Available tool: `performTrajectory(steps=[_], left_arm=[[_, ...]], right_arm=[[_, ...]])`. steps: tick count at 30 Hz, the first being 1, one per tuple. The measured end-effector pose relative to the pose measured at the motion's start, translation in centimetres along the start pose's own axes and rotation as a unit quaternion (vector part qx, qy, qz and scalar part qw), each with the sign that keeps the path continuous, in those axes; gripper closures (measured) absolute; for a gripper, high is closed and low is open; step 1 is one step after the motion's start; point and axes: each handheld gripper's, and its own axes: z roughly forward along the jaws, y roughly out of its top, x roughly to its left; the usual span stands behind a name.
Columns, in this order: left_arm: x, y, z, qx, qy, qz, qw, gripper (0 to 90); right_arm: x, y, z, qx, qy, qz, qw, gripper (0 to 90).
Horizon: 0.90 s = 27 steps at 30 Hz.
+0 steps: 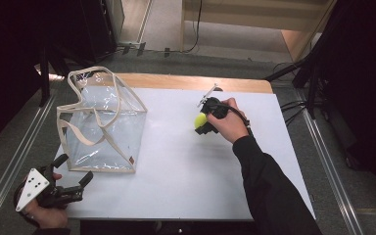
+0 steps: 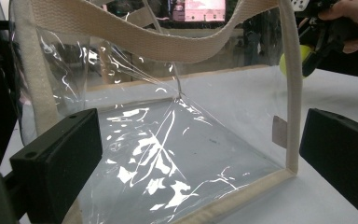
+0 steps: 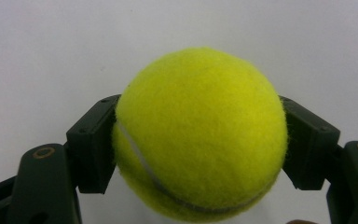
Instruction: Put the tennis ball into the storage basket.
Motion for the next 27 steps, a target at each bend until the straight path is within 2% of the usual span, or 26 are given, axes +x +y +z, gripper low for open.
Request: performTrajectory(steps=[7, 14, 27], left_arm=[[0.0, 0.0, 0.0, 0.001, 0.001, 0.0, 1.0, 0.0], [-0.2, 0.0, 0.1, 0.004, -0.001, 0.003, 1.0, 0.0], [-0.2, 0.0, 0.2, 0.007, 0.0, 0.009, 0.9999, 0.0]], right_arm=[[0.4, 0.6, 0.0, -0.002, 0.002, -0.004, 1.0, 22.7], [1.4, 1.7, 0.0, -0.002, 0.005, -0.019, 0.9998, 22.7], [2.5, 3.2, -0.1, -0.008, 0.012, -0.041, 0.9991, 22.7]])
